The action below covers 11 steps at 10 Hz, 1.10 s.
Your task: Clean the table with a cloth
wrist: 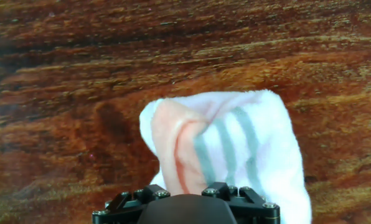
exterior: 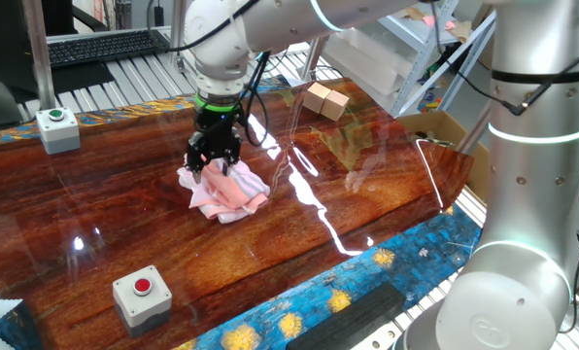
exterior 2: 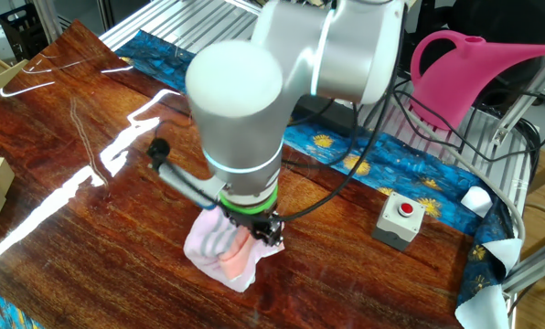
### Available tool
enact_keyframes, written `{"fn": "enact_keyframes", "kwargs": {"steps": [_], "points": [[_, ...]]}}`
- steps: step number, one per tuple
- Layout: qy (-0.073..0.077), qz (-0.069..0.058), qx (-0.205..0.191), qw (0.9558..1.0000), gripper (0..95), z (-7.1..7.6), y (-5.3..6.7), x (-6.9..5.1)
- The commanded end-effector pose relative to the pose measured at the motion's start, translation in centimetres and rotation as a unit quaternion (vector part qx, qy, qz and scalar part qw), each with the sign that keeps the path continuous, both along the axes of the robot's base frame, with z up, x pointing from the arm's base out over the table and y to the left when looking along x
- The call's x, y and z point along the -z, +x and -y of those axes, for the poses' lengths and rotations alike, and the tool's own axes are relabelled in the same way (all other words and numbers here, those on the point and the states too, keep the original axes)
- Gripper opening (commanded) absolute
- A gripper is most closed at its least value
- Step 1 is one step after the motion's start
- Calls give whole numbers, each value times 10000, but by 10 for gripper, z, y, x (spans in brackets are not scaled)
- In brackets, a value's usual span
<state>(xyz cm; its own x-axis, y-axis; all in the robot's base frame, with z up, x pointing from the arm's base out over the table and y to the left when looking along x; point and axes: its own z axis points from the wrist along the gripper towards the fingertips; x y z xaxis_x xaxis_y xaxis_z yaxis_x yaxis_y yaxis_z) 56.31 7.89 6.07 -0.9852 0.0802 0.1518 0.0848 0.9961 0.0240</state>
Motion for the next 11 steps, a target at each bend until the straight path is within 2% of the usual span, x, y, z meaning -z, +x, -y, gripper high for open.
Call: {"fn": "enact_keyframes", "kwargs": {"steps": [1,4,6,7,9,10,11], "points": [[4,-27,13,10000,570,-3,-1,-4],[9,-59,25,10000,570,-10,-7,-18],[17,58,4,10000,570,-14,-12,-27],[-36,218,-60,9997,570,-16,-16,-36],[-132,383,-130,9991,570,-18,-19,-41],[-147,476,-238,9985,380,-16,-19,-42],[-175,608,-312,9975,380,-14,-18,-42]]}}
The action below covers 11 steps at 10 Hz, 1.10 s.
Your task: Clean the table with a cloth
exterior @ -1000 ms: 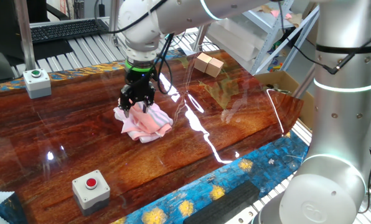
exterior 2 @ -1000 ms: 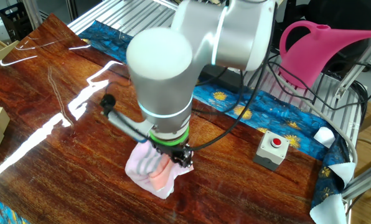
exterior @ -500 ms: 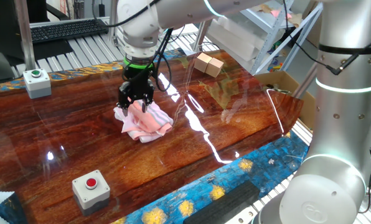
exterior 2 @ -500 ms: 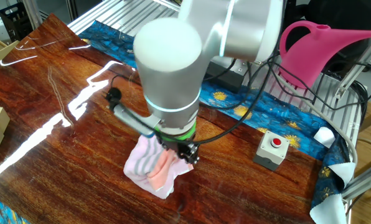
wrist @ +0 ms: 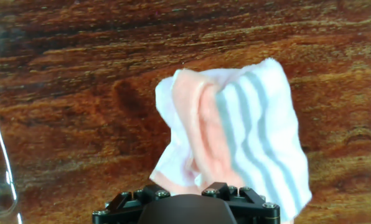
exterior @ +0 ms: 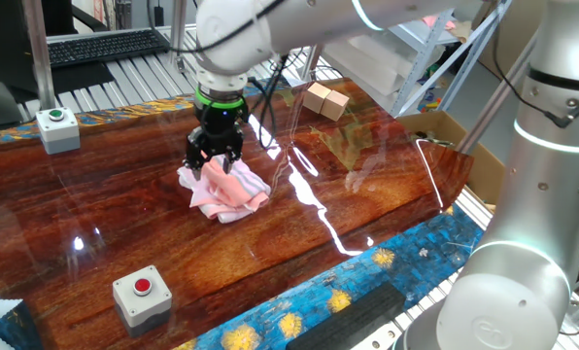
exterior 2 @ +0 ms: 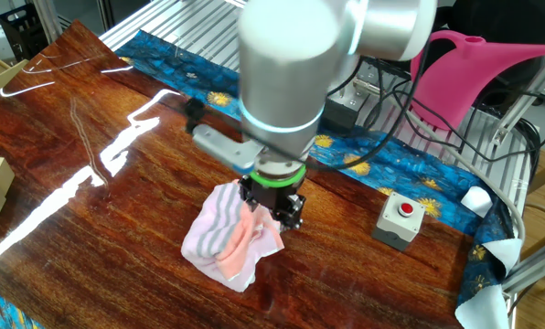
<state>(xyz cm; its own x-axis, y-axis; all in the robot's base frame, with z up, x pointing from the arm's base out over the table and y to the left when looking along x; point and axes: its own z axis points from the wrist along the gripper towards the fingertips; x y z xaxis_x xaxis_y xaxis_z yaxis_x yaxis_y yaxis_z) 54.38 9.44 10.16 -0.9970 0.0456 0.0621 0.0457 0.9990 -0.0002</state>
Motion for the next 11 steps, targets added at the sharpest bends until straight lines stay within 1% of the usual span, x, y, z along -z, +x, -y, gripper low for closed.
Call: {"fn": "enact_keyframes", "kwargs": {"steps": [1,2,3,6,8,11], "points": [[-66,227,-197,9995,380,3,2,-2],[-114,285,-360,9989,190,5,3,-3],[-152,286,-538,9980,0,6,3,-3],[-161,300,-597,9976,0,6,3,-3],[-109,252,-679,9973,0,6,3,-3],[-22,247,-829,9962,0,6,3,-3]]}}
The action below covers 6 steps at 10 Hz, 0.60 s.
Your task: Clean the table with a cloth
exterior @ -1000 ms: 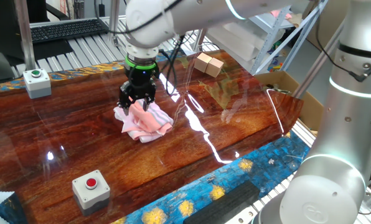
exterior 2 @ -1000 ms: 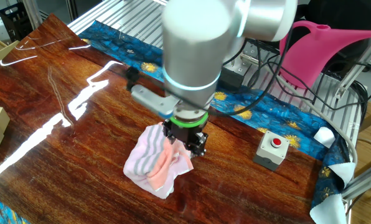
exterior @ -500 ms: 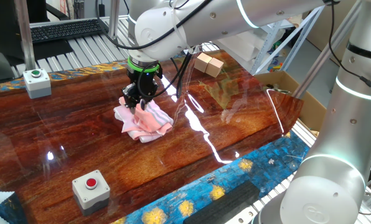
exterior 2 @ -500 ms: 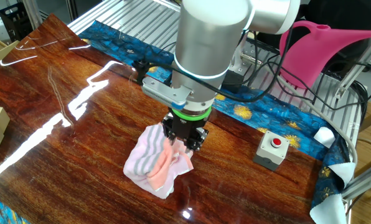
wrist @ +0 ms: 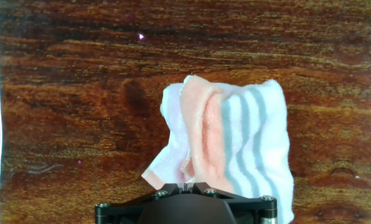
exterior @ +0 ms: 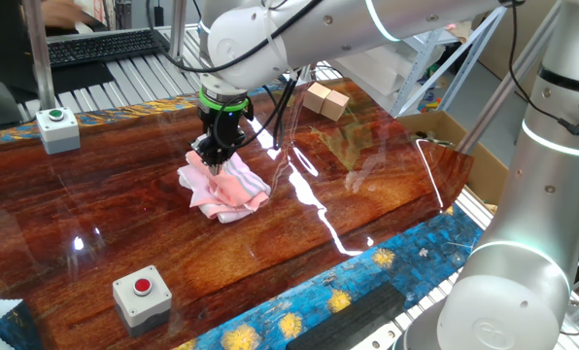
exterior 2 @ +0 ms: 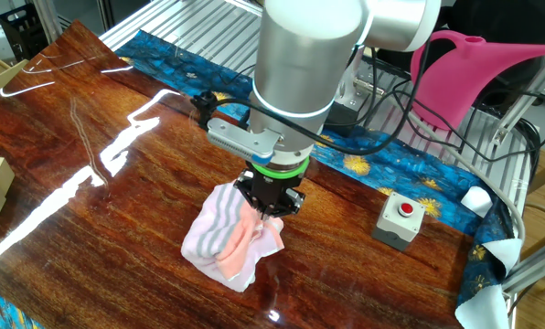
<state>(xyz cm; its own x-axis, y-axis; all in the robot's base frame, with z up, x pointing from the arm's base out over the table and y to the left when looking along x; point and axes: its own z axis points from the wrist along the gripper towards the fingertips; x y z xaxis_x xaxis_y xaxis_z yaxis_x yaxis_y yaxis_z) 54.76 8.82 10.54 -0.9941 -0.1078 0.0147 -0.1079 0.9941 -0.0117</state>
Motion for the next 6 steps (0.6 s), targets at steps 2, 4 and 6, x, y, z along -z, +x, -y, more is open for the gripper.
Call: {"fn": "enact_keyframes", "kwargs": {"steps": [2,4,6], "points": [[47,-31,-130,9999,0,0,0,0],[32,-46,-143,9999,0,0,0,0],[19,-59,-139,9999,0,-1,0,0]]}}
